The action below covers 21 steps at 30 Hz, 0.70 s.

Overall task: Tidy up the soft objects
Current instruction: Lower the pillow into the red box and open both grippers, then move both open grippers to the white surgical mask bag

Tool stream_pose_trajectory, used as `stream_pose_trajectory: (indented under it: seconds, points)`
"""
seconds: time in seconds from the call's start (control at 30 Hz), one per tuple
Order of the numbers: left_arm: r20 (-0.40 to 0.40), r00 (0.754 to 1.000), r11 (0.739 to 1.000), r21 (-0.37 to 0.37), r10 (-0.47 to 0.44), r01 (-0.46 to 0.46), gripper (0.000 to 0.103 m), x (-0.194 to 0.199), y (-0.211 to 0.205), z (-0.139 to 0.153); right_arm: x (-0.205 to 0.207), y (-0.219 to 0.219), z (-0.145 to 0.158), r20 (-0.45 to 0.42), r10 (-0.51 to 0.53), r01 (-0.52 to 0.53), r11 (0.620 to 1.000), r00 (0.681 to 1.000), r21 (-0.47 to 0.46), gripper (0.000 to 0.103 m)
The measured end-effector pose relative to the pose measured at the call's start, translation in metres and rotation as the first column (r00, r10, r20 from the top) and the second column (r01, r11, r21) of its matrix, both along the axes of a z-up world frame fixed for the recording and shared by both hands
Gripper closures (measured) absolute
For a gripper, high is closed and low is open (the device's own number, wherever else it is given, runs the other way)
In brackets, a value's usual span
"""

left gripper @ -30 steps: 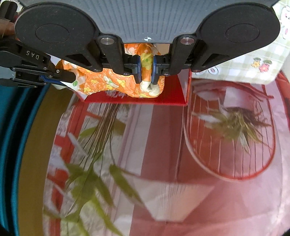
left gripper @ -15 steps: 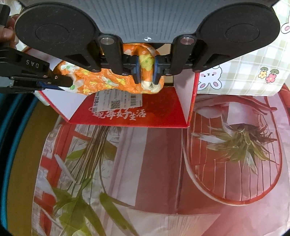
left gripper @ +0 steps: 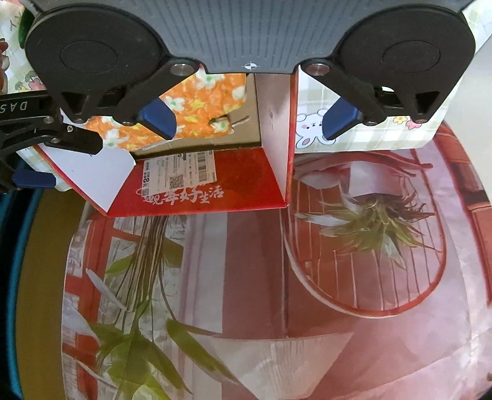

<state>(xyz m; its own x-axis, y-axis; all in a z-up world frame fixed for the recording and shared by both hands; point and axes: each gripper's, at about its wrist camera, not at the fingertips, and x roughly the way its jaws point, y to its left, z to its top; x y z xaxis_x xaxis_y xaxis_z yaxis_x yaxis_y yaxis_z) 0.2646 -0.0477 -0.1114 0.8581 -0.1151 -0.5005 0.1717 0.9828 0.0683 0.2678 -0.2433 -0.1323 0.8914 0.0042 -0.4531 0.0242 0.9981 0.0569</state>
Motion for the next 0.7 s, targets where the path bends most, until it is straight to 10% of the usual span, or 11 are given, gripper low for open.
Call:
stream_pose_trajectory:
  seconds: [0.7]
  points:
    - [-0.046, 0.997, 0.998, 0.003, 0.062, -0.062, 0.0, -0.106, 0.01, -0.013, -0.121, 0.025, -0.005, 0.0, -0.059, 0.058, 0.99, 0.998, 0.128, 0.0]
